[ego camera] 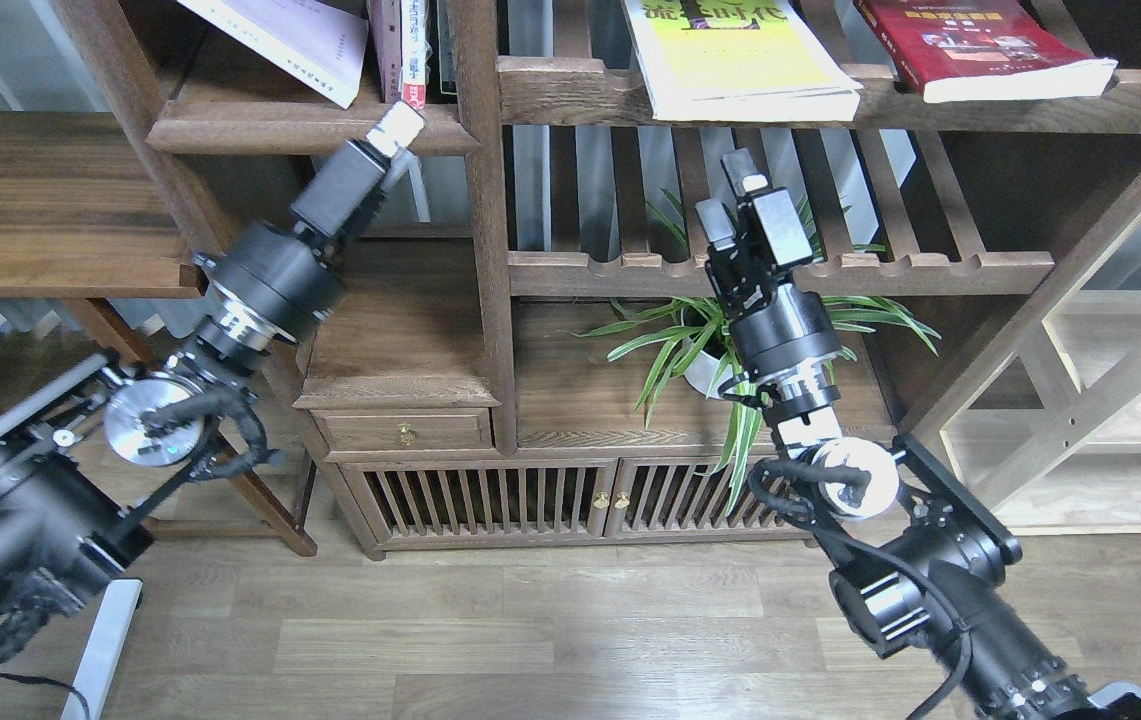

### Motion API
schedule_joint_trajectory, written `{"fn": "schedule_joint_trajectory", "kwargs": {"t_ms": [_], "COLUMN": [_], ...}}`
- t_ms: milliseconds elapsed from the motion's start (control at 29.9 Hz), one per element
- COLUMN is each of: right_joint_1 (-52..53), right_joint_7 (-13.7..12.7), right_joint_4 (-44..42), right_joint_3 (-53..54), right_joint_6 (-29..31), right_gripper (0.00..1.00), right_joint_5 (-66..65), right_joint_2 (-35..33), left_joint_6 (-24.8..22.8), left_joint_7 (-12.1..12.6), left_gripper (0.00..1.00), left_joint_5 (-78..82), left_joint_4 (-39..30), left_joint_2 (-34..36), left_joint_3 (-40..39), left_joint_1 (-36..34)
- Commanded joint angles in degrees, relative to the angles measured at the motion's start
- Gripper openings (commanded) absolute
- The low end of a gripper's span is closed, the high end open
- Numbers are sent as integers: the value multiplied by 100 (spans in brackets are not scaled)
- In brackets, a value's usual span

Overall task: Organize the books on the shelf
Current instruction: 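Reach the right gripper up to the yellow-green book on the upper shelf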

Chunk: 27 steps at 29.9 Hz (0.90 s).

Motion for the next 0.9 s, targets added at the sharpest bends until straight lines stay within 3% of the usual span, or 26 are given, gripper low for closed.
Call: {"fn": "schedule_joint_trajectory", "kwargs": {"t_ms": [0,435,568,869], "right_joint_1": [180,541,594,875], "right_joint_7": [-4,-4,-4,-39], "right_joint_4": [-10,-19,-54,-54], "right_joint_3": [88,97,272,378], "right_joint_6": [-163,-172,-364,-822], "right_gripper": [92,91,77,73], "right_joint_5": [91,241,249,346], "right_joint_2": [-10,-19,-72,-239], "left_joint_6": [0,0,0,0], "left_joint_7": [0,9,9,9], "left_gripper": [99,99,99,99], "left_joint_5": [64,90,125,125], "left_joint_4": [-33,-33,-33,-33], "left_joint_2": [-26,9,9,44], "left_joint_3": [19,19,19,10], "left_joint_1": [63,213,256,318]}}
